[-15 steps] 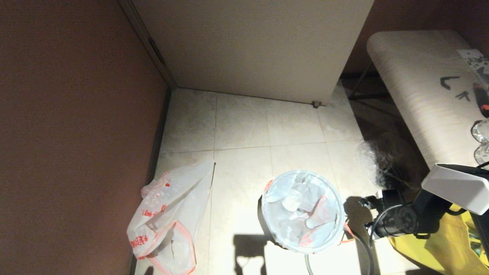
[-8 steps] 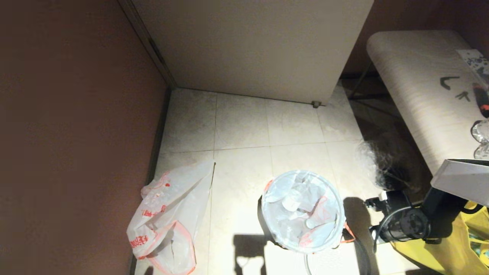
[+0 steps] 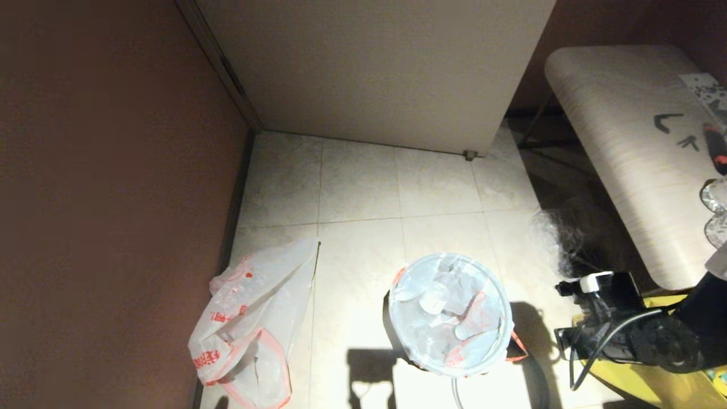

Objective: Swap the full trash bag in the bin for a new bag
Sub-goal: Place the trash bag on the floor

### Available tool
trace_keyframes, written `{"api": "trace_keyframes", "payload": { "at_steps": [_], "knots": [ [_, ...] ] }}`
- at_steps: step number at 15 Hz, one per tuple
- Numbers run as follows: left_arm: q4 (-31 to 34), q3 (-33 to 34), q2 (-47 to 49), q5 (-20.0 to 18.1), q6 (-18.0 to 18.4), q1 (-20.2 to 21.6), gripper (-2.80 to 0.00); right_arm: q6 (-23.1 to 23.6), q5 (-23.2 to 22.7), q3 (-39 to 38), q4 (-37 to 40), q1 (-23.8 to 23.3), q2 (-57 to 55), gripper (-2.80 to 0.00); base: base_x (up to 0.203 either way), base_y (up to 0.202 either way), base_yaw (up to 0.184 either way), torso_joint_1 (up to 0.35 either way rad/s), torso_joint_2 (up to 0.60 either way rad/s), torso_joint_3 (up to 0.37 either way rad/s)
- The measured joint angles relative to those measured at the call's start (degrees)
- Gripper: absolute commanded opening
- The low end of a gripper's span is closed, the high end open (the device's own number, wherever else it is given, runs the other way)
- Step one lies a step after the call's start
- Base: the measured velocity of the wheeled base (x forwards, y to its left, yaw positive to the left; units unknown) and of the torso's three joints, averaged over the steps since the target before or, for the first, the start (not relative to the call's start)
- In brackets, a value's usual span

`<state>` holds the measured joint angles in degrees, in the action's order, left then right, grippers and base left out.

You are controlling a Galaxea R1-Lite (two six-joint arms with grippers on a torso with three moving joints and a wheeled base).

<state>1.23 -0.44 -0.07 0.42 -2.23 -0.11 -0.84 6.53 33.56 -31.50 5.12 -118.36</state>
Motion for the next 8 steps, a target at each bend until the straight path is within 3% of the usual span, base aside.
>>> {"api": "trace_keyframes", "payload": {
  "at_steps": [3, 4, 6, 8],
  "knots": [
    [0.0, 0.0, 0.0, 0.0, 0.0, 0.0, -2.8, -7.9, 1.7, -5.6, 1.2, 3.0, 4.2, -2.8, 0.0, 0.0, 0.0, 0.0, 0.0, 0.0],
    [0.0, 0.0, 0.0, 0.0, 0.0, 0.0, -2.8, -11.2, 2.5, -6.9, 1.9, 4.0, 4.4, 0.0, 0.0, 0.0, 0.0, 0.0, 0.0, 0.0],
    [0.0, 0.0, 0.0, 0.0, 0.0, 0.0, -2.8, -16.6, 3.7, -8.8, 1.5, 5.0, 3.6, 0.0, 0.0, 0.0, 0.0, 0.0, 0.0, 0.0],
    [0.0, 0.0, 0.0, 0.0, 0.0, 0.0, -2.8, -17.3, 3.7, -8.4, -1.2, 5.8, 2.7, 0.0, 0.0, 0.0, 0.0, 0.0, 0.0, 0.0]
  ]
}}
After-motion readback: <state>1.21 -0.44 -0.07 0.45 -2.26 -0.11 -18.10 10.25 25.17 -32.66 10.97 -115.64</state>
